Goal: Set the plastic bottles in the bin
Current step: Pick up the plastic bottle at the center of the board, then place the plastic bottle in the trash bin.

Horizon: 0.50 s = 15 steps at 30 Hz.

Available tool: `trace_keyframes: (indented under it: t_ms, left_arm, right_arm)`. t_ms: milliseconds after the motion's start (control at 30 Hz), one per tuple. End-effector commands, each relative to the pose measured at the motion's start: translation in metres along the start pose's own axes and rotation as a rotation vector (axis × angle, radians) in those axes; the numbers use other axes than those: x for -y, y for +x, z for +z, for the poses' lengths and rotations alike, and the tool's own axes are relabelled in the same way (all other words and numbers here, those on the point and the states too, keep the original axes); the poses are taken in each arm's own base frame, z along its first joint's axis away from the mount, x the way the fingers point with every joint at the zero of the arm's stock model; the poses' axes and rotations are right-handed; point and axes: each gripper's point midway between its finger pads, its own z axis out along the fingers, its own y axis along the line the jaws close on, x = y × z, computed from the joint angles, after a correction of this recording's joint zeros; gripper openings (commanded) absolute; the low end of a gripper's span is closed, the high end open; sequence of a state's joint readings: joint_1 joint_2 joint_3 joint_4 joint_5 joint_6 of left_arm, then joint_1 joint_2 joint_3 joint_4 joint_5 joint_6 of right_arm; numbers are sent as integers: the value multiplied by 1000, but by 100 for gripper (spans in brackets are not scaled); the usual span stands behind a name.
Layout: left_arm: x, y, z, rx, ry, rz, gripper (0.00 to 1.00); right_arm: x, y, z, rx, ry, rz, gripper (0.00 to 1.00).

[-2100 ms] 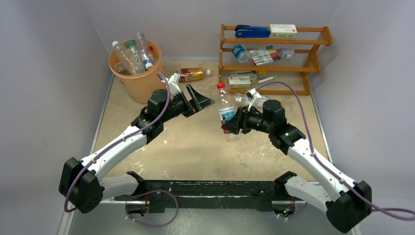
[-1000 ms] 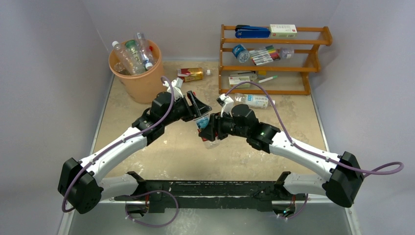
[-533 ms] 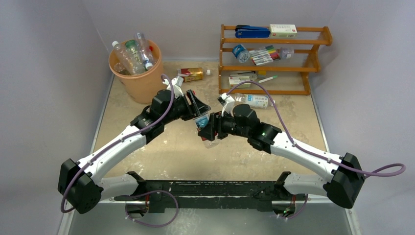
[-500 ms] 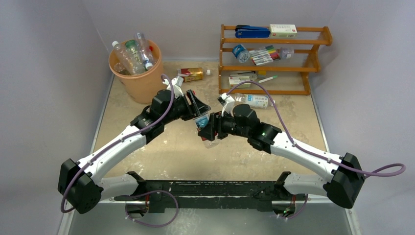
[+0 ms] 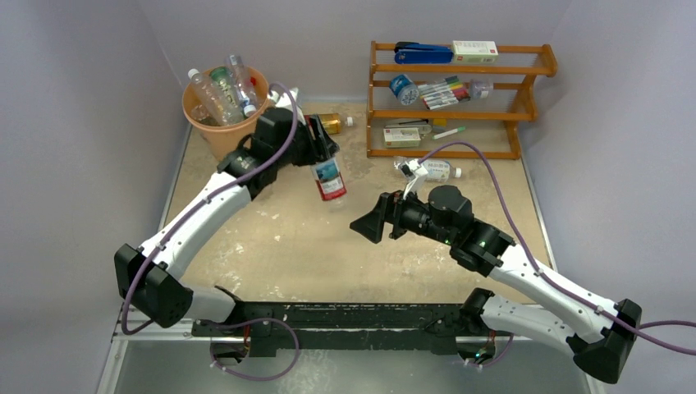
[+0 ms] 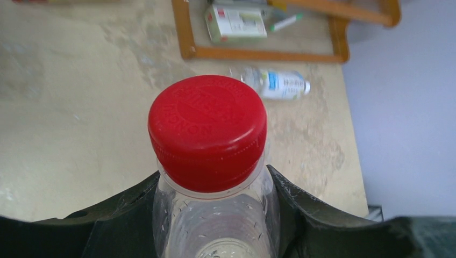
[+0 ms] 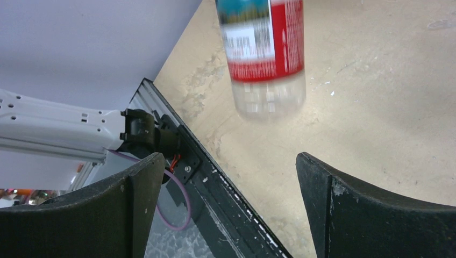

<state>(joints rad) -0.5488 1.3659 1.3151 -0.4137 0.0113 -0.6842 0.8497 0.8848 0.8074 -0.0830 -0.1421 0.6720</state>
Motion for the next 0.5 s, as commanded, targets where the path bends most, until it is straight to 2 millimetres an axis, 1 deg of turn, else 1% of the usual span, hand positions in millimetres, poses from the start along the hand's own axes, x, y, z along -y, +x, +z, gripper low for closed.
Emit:
trace_keyframes:
  t_ms: [0,200,267,367,467]
  left_arm:
    - [-18,-82,-18,142,-39,33,44]
    - [-40,-160,-40,281,-126,56,44]
    - [-52,-187,-51,337,-154,47,44]
    - [-76,-225,-74,422,-224,42,45]
    - [-109,-257,-103,504,-326,32,45]
  right_arm:
    - [8,3,-10,17,30,18,94]
    - [16,17,-10,-3,40,38,95]
    - [16,20,-9,-7,30,44,95]
    - [17,24,-8,-14,27,54,95]
    - [19,28,-9,-19,25,62,95]
